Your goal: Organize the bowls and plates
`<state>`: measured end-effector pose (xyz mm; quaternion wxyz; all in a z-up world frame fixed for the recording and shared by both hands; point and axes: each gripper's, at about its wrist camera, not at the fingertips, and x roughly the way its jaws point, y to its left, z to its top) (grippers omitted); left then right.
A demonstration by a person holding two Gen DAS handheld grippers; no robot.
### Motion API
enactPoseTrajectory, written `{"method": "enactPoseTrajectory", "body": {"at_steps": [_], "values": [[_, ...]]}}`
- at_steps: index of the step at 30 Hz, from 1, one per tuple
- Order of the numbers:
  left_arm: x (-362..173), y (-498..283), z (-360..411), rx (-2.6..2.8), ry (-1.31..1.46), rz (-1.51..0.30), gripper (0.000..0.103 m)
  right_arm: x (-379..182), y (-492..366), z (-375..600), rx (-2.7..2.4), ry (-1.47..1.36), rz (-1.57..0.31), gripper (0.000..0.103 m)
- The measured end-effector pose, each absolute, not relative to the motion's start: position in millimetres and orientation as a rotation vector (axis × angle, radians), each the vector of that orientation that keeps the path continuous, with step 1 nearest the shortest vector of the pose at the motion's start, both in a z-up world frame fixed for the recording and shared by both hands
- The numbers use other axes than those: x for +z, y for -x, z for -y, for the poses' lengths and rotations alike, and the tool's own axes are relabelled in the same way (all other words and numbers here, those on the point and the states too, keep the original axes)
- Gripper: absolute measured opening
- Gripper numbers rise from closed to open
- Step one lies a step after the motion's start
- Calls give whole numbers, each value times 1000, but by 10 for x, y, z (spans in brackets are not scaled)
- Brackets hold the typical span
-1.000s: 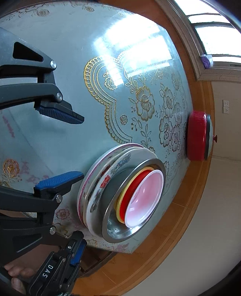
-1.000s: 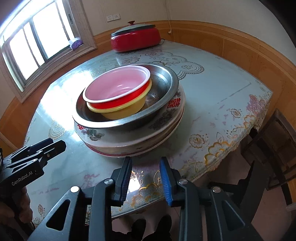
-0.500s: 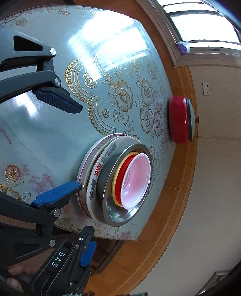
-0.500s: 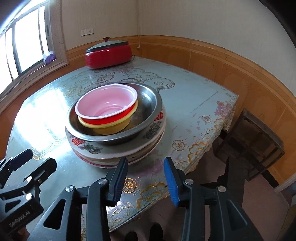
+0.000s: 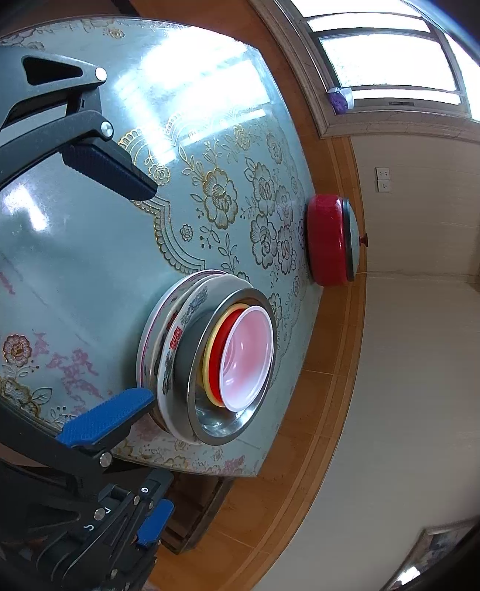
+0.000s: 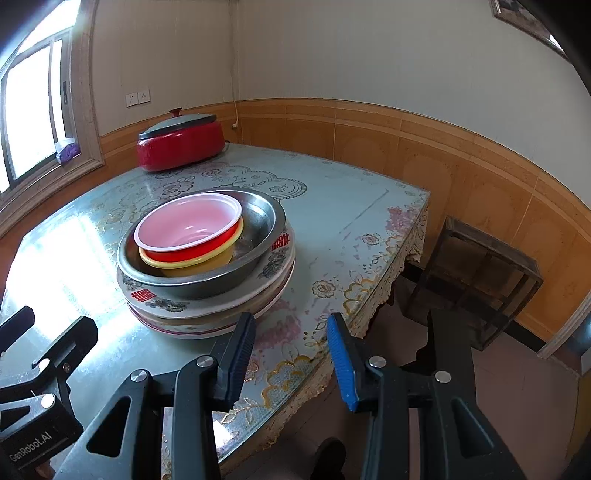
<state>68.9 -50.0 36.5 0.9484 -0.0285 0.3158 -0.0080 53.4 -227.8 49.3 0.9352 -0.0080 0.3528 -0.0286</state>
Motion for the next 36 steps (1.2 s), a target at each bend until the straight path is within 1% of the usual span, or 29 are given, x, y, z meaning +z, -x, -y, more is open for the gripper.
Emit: {"method": "enactPoseTrajectory", "body": {"at_steps": [5,36], "values": [[371,-678,490,-11,48,-632,103,475,-590,2256,-42,-17,-722,40],[372,-630,492,10,41,-628,103,464,-544,2181,-44,-11,-719,40]]}}
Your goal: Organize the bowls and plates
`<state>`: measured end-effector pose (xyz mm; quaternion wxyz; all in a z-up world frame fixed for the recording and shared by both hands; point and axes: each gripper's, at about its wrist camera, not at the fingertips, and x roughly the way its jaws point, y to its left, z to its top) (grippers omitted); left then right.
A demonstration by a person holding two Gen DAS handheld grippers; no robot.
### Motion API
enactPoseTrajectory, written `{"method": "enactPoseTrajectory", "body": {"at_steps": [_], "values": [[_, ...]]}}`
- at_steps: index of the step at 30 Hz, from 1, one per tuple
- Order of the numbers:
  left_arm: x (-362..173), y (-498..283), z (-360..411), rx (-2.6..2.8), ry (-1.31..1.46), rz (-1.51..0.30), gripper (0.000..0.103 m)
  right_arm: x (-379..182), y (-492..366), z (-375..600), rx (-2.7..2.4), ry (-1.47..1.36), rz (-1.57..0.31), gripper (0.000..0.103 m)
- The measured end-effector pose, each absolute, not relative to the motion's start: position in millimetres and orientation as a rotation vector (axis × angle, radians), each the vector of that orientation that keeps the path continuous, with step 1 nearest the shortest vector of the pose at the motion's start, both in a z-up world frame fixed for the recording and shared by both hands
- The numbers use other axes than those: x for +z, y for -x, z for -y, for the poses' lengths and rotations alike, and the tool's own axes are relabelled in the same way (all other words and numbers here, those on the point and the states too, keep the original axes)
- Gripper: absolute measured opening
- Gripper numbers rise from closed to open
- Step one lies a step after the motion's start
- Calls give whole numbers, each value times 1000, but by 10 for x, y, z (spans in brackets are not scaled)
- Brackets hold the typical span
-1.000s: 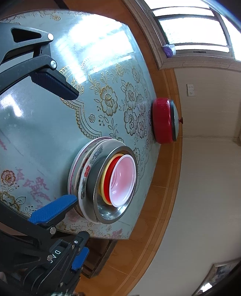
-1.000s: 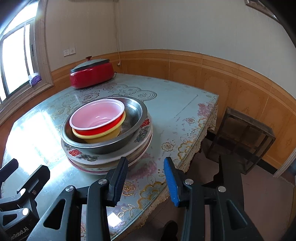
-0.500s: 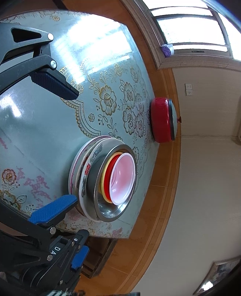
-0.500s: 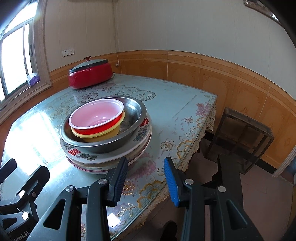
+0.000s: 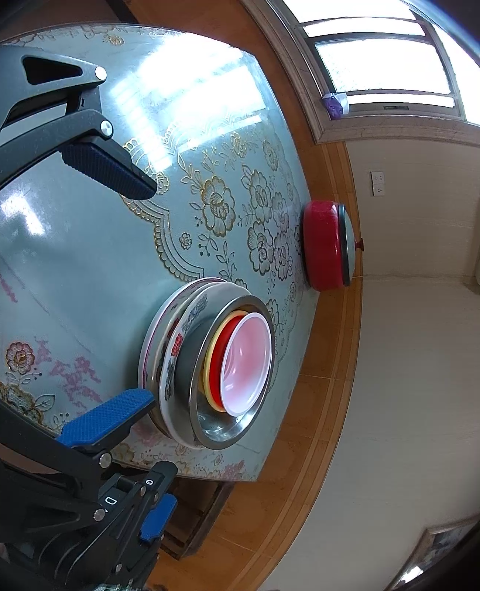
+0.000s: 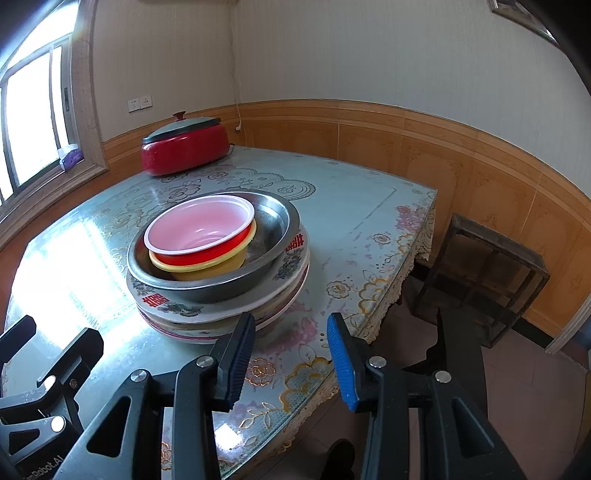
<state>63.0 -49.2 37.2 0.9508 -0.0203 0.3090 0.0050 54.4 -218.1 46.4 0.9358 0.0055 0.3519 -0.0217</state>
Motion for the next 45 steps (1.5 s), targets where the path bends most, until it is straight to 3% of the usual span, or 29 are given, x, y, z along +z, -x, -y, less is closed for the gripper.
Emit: {"method": "enactPoseTrajectory", "body": {"at_steps": [45], "values": [[386,-607,431,59,71,-615,102,474,-605,2127,13,-13,-713,40]]}}
